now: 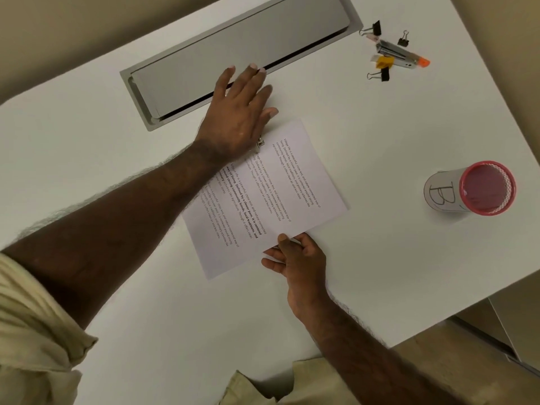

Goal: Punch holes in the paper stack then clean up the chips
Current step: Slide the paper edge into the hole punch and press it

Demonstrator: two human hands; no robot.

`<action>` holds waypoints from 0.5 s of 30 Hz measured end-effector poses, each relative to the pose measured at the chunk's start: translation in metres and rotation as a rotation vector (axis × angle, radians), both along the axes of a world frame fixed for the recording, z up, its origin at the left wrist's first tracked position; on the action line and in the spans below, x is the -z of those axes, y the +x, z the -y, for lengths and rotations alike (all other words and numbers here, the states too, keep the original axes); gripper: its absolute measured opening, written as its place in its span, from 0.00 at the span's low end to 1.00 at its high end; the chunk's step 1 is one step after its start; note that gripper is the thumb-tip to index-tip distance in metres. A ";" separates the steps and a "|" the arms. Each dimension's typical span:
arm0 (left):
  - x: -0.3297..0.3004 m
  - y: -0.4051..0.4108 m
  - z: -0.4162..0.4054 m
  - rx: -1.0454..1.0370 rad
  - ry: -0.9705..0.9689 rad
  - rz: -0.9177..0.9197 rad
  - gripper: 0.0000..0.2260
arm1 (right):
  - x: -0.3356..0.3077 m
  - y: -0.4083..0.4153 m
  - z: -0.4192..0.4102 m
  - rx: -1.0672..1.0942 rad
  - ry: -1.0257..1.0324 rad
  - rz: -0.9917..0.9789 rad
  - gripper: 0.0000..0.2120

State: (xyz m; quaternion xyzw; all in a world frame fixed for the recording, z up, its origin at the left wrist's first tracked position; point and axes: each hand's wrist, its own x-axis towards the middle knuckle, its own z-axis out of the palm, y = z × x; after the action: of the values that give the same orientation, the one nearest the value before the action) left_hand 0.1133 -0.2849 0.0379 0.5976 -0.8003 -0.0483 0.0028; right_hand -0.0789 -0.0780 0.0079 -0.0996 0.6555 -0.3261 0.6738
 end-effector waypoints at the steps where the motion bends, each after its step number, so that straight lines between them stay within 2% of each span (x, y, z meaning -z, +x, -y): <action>1: -0.001 0.001 -0.005 0.012 0.002 0.006 0.30 | 0.000 0.000 0.000 0.001 0.002 -0.001 0.05; 4: -0.002 0.004 -0.030 0.007 0.031 -0.015 0.31 | 0.001 0.001 0.000 0.004 0.005 -0.005 0.05; 10: 0.000 -0.001 -0.086 -0.138 0.223 -0.076 0.36 | 0.001 0.002 0.001 0.013 0.004 -0.014 0.05; 15: 0.005 -0.007 -0.101 -0.203 0.247 -0.101 0.39 | 0.001 0.002 0.001 0.007 0.003 -0.022 0.05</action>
State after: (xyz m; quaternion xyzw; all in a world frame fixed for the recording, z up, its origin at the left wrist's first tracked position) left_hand 0.1063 -0.1837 0.0324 0.6682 -0.7225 -0.1757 -0.0255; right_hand -0.0772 -0.0788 0.0067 -0.1001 0.6637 -0.3263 0.6656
